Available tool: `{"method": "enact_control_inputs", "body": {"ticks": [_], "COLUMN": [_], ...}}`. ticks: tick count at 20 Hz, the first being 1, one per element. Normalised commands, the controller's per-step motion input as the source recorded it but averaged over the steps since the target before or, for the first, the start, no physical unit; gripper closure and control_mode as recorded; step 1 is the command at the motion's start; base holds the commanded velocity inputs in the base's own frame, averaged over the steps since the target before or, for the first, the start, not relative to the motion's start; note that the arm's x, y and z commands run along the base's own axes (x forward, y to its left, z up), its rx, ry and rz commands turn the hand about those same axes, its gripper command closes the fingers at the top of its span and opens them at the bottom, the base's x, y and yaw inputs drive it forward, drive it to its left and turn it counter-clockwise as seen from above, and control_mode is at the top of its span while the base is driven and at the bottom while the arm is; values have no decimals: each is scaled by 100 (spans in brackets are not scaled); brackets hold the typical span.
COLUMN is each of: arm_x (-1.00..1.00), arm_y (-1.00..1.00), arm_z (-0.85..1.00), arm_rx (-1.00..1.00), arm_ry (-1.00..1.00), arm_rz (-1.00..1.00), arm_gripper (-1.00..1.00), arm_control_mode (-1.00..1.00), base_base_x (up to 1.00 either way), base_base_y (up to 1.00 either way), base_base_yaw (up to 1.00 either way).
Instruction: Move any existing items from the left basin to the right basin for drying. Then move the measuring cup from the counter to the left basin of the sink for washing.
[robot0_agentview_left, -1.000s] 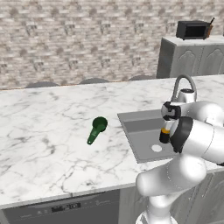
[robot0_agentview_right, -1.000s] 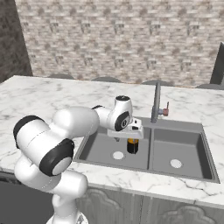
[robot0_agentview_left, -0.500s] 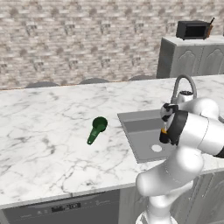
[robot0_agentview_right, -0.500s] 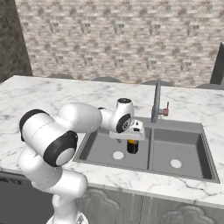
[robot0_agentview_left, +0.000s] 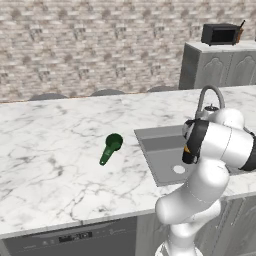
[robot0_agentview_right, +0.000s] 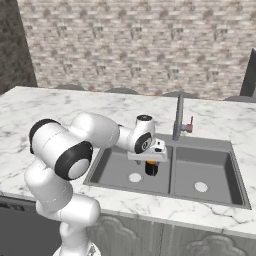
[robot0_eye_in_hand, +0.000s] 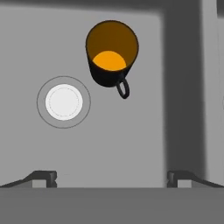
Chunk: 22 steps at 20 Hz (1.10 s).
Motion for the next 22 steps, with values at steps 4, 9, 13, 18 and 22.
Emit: {"method": "enact_control_inputs", "body": {"ticks": [4,9,13,18,22], "arm_x": [16,23,25,21,20], "arm_y": [-6,-3,-3,-4,-9], "arm_z": [-15,-13,-10,-10,-10], "arm_rx": [0,0,0,0,0], "arm_ry": [0,0,0,0,-1], "arm_rz": [2,1,2,2,3], "arm_gripper": [-100,-100,-100,-100,-100], "arm_control_mode": [-100,-100,-100,-100,-100], "base_base_x": [0,0,0,0,0], "base_base_y": [0,0,0,0,0], "base_base_yaw": [0,0,0,0,0]}}
